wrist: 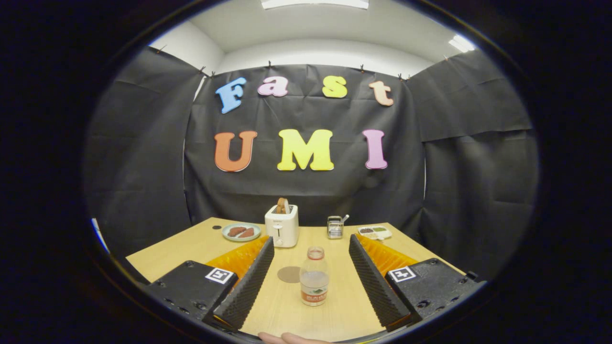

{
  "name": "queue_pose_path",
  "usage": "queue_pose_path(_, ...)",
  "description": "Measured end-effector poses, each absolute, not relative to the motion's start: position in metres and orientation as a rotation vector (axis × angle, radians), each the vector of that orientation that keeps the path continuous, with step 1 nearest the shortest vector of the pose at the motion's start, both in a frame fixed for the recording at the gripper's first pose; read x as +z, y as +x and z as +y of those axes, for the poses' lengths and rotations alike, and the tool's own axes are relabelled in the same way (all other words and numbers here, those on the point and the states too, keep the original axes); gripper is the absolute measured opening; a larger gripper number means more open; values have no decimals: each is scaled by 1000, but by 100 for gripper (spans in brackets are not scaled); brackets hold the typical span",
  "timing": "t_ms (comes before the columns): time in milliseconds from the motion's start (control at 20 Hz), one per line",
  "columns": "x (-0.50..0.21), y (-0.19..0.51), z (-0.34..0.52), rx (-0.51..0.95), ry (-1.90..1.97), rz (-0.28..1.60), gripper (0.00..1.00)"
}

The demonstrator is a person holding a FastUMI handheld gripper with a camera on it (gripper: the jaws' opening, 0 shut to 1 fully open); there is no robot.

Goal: Take the bottle from table, then pour the juice into the cup, finally place the bottle on the coaster

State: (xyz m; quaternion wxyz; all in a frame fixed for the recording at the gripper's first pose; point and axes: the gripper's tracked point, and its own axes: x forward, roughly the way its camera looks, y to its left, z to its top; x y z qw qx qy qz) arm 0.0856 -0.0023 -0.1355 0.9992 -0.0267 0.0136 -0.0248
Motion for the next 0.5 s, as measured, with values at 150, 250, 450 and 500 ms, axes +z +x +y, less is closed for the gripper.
queue_pose_path(150,-157,97,-3,-52,-69,50,100)
queue_pose_path(250,-173,105,-5,-63,-71,79,100)
queue_pose_path(450,-204,121,-11,-72,-58,111,100)
queue_pose_path(500,-212,125,-12,-72,-53,116,100)
